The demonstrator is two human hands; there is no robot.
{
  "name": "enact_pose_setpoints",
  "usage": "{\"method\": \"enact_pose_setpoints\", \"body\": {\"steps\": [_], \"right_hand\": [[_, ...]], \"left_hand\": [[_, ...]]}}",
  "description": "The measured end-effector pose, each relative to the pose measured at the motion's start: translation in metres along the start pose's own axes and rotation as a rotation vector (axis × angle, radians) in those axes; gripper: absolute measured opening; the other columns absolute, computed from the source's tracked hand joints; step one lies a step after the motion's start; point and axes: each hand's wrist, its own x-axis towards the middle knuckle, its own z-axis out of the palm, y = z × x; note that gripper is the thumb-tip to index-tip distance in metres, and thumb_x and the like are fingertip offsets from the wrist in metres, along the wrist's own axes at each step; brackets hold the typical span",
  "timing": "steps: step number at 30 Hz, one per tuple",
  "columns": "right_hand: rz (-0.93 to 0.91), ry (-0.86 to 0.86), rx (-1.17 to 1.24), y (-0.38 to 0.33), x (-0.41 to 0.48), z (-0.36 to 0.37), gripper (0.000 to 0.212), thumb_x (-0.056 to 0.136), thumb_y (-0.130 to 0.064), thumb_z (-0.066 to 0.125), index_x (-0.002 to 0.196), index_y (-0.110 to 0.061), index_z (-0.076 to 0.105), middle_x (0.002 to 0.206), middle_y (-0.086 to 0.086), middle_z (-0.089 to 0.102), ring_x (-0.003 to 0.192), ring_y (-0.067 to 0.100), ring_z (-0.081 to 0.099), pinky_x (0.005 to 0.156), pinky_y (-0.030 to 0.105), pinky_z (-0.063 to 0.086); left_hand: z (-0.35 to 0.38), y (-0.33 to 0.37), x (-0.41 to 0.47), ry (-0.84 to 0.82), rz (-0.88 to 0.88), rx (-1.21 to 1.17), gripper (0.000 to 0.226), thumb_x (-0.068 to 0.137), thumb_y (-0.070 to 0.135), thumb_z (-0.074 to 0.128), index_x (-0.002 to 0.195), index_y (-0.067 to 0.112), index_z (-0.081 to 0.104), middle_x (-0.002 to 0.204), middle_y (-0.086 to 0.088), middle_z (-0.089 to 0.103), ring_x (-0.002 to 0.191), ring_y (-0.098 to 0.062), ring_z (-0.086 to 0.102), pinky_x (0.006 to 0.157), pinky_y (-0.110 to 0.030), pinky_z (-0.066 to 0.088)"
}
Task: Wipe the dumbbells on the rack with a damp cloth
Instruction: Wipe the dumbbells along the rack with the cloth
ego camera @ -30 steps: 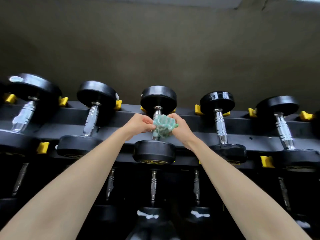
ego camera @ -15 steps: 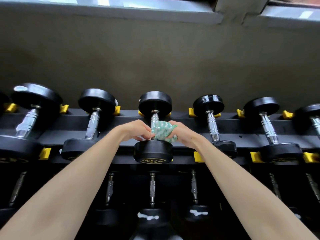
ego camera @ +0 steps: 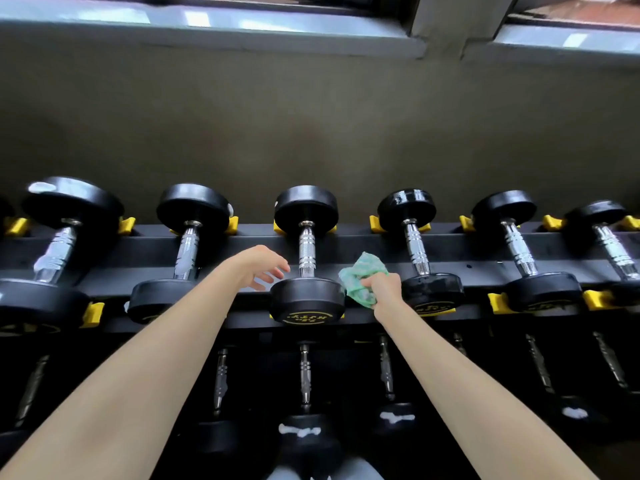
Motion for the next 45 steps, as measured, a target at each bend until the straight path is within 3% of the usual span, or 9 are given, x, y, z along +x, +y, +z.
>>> {"method": "enact_pose_setpoints", "body": {"steps": [4, 11, 17, 20, 24, 29, 34, 38, 45], "right_hand": [[-0.046, 0.066, -0.030, 0.015, -0.023, 0.004, 0.042, 0.080, 0.008, 0.053, 0.119, -0.003, 0.041, 0.106, 0.014, 0.053, 0.095, 0.027, 0.052, 0.067, 0.031, 0.045], [-0.310, 0.197, -0.133, 0.021, -0.072, 0.019, 0.027, 0.082, -0.002, 0.053, 0.098, -0.016, 0.036, 0.081, -0.004, 0.047, 0.097, 0.027, 0.052, 0.086, 0.043, 0.046], [-0.489, 0.281, -0.216, 0.029, -0.104, 0.035, 0.028, 0.082, 0.000, 0.053, 0.096, -0.017, 0.034, 0.075, -0.013, 0.041, 0.068, 0.002, 0.040, 0.093, 0.038, 0.036], [-0.504, 0.177, -0.230, 0.025, -0.114, 0.050, 0.029, 0.080, 0.000, 0.054, 0.097, -0.016, 0.036, 0.076, -0.012, 0.044, 0.068, 0.001, 0.042, 0.080, 0.031, 0.036], [-0.329, -0.082, 0.121, 0.008, -0.115, 0.067, 0.034, 0.073, 0.006, 0.060, 0.100, -0.010, 0.048, 0.096, 0.004, 0.056, 0.090, 0.020, 0.057, 0.070, 0.030, 0.049], [-0.247, -0.071, 0.411, -0.043, -0.083, 0.045, 0.044, 0.075, 0.011, 0.056, 0.119, 0.005, 0.051, 0.106, 0.017, 0.063, 0.083, 0.026, 0.063, 0.062, 0.030, 0.054], [-0.237, 0.002, 0.369, -0.069, -0.055, 0.029, 0.045, 0.078, 0.006, 0.056, 0.122, -0.002, 0.050, 0.117, 0.015, 0.061, 0.099, 0.028, 0.064, 0.072, 0.035, 0.055], [-0.232, -0.067, 0.285, -0.078, -0.040, 0.043, 0.041, 0.080, 0.008, 0.055, 0.118, -0.002, 0.048, 0.109, 0.012, 0.061, 0.098, 0.029, 0.062, 0.079, 0.039, 0.054], [-0.397, -0.226, 0.058, -0.130, -0.005, 0.096, 0.031, 0.079, 0.012, 0.049, 0.093, -0.016, 0.049, 0.088, 0.001, 0.056, 0.083, 0.019, 0.055, 0.070, 0.030, 0.048]], "left_hand": [[0.005, -0.009, -0.002, -0.011, 0.016, -0.047, 0.025, 0.094, 0.013, 0.046, 0.074, 0.008, 0.061, 0.078, -0.007, 0.058, 0.070, -0.018, 0.054, 0.066, -0.028, 0.047], [0.004, -0.021, -0.001, 0.010, 0.050, -0.200, 0.025, 0.094, 0.007, 0.048, 0.073, 0.008, 0.060, 0.075, -0.006, 0.059, 0.067, -0.017, 0.054, 0.063, -0.025, 0.046], [0.003, -0.027, -0.001, -0.030, 0.045, -0.267, 0.022, 0.094, 0.006, 0.049, 0.074, 0.008, 0.060, 0.080, -0.007, 0.059, 0.073, -0.016, 0.054, 0.075, -0.025, 0.047], [0.002, -0.027, -0.004, -0.052, 0.044, -0.285, 0.020, 0.094, 0.006, 0.051, 0.077, 0.007, 0.061, 0.083, -0.007, 0.058, 0.075, -0.015, 0.053, 0.081, -0.029, 0.049], [-0.002, -0.030, -0.003, -0.076, 0.052, -0.322, 0.017, 0.092, 0.005, 0.052, 0.079, 0.007, 0.062, 0.087, -0.008, 0.060, 0.077, -0.014, 0.054, 0.088, -0.031, 0.047], [-0.007, -0.028, -0.003, -0.103, 0.044, -0.297, 0.029, 0.098, 0.010, 0.042, 0.078, 0.006, 0.062, 0.082, -0.007, 0.061, 0.075, -0.015, 0.055, 0.076, -0.025, 0.048], [-0.010, -0.016, 0.008, -0.053, 0.016, -0.257, 0.032, 0.100, 0.015, 0.037, 0.080, 0.004, 0.060, 0.082, -0.010, 0.062, 0.072, -0.020, 0.057, 0.071, -0.031, 0.049], [-0.014, 0.000, 0.026, 0.008, 0.028, -0.279, 0.020, 0.098, 0.016, 0.044, 0.095, 0.003, 0.059, 0.102, -0.015, 0.063, 0.071, -0.019, 0.059, 0.079, -0.034, 0.051], [-0.035, 0.027, 0.058, -0.002, 0.053, -0.299, 0.028, 0.095, 0.014, 0.052, 0.116, -0.003, 0.057, 0.096, -0.014, 0.064, 0.072, -0.018, 0.061, 0.067, -0.028, 0.054]]}}
